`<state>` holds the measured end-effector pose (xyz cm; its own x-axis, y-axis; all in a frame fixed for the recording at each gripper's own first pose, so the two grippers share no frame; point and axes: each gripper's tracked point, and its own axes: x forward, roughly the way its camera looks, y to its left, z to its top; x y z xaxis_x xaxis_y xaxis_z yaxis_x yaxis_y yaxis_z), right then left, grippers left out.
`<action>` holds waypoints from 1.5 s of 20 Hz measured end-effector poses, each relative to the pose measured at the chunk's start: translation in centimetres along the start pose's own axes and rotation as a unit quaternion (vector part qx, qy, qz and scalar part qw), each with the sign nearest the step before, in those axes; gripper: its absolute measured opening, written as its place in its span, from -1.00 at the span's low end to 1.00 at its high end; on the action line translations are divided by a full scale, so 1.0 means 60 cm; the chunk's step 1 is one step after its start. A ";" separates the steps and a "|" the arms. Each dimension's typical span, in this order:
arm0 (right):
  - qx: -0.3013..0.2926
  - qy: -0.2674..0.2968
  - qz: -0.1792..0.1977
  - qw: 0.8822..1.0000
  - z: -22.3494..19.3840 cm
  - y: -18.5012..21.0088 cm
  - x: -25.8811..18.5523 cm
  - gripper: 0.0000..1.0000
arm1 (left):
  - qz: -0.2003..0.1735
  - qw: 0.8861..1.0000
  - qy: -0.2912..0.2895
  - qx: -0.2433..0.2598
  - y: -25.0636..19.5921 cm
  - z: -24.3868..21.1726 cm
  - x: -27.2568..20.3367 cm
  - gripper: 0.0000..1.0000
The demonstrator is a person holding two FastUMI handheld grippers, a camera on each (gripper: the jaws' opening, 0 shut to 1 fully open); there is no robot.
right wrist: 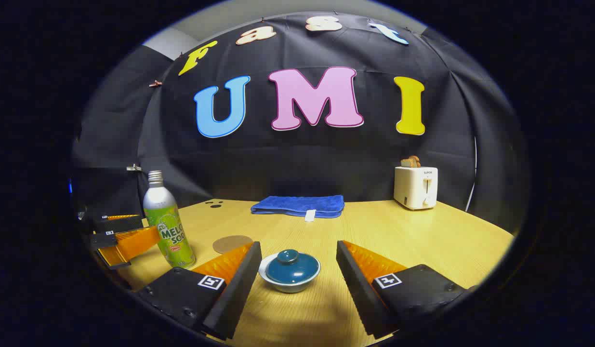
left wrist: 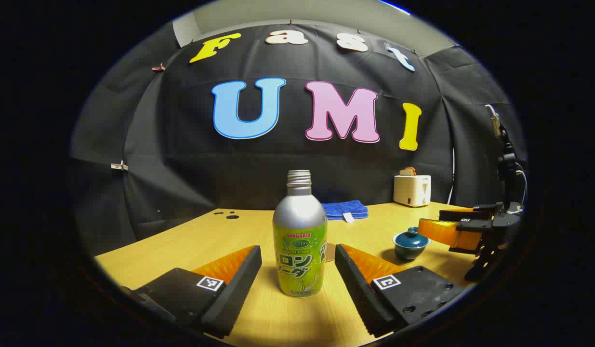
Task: Open the teacup lid with one hand, grasp the water bottle and pour water into the teacup with the other hand; after pouring, place the water bottle on the coaster and then close the teacup lid.
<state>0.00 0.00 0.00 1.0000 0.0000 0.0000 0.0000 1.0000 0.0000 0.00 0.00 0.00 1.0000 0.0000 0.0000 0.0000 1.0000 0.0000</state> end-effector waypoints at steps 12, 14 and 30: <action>-0.012 -0.025 -0.013 1.000 0.009 0.019 -0.021 0.93 | 0.008 1.000 0.001 0.000 0.001 -0.001 0.001 0.94; -0.012 -0.024 -0.010 1.000 0.009 0.021 -0.021 0.93 | 0.008 1.000 0.001 -0.001 0.002 0.000 0.000 0.93; -0.092 0.065 0.005 0.994 -0.031 0.012 0.073 0.56 | 0.008 1.000 0.000 0.000 0.001 0.001 0.000 0.94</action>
<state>4.41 0.70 -1.86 0.9914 -0.0025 -0.1309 -0.0216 0.9830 -0.1823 0.02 0.07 0.04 0.9999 0.0159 -0.0008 -0.0159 0.9999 -0.0001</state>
